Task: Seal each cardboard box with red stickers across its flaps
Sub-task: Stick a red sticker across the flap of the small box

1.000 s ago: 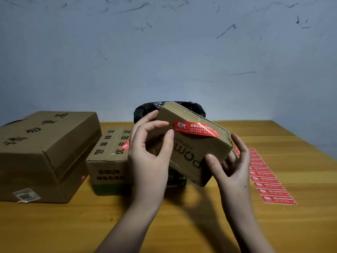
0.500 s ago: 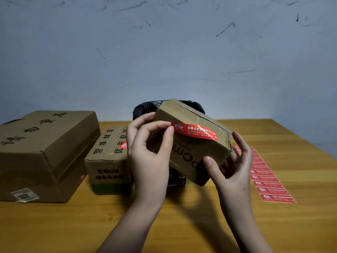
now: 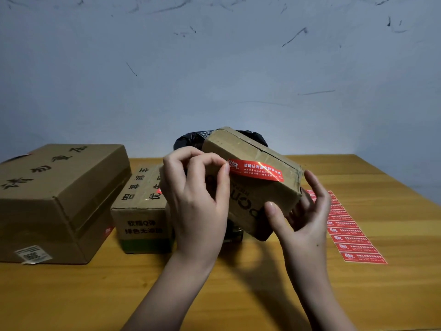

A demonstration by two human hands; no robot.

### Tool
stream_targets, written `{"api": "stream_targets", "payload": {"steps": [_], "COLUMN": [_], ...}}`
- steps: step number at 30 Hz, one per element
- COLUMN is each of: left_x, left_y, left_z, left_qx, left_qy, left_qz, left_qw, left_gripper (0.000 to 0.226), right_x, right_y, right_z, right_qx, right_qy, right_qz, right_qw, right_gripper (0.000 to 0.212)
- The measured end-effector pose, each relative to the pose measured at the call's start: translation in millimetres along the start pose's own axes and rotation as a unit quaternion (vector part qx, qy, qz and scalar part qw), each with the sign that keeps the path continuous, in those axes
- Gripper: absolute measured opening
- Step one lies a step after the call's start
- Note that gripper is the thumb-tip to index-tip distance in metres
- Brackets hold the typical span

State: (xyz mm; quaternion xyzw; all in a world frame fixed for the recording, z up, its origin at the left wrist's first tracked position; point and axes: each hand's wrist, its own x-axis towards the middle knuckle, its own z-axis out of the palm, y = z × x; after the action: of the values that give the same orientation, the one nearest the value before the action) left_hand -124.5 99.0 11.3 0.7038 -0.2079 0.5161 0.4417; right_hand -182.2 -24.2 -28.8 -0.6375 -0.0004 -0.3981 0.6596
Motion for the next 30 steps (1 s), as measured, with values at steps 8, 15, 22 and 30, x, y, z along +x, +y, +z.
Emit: {"api": "stream_targets", "payload": {"steps": [8,15,22,30], "left_x": [1,3,10,11], "left_y": [1,5,9,13], "left_z": [1,1,-4,-6], "left_qx": [0.016,-0.009,-0.057,-0.080], "left_qy": [-0.025,-0.033,-0.096,-0.084], "left_qz": [0.020,-0.008,-0.075,-0.086], "left_qw": [0.999,0.999,0.991,0.989], "left_gripper": [0.014,0.014,0.003,0.014], "right_x": [1,1,3,3], "right_y": [2,2,2,4], "right_z": [2,2,-1,-3], "right_qx": [0.002,-0.023,-0.013,0.001], "right_qy": [0.008,0.016,0.017,0.024], "right_qz": [0.001,-0.019,-0.014,-0.002], "right_qw": [1.000,0.999,1.000,1.000], "right_gripper": [0.086,0.084,0.083,0.083]}}
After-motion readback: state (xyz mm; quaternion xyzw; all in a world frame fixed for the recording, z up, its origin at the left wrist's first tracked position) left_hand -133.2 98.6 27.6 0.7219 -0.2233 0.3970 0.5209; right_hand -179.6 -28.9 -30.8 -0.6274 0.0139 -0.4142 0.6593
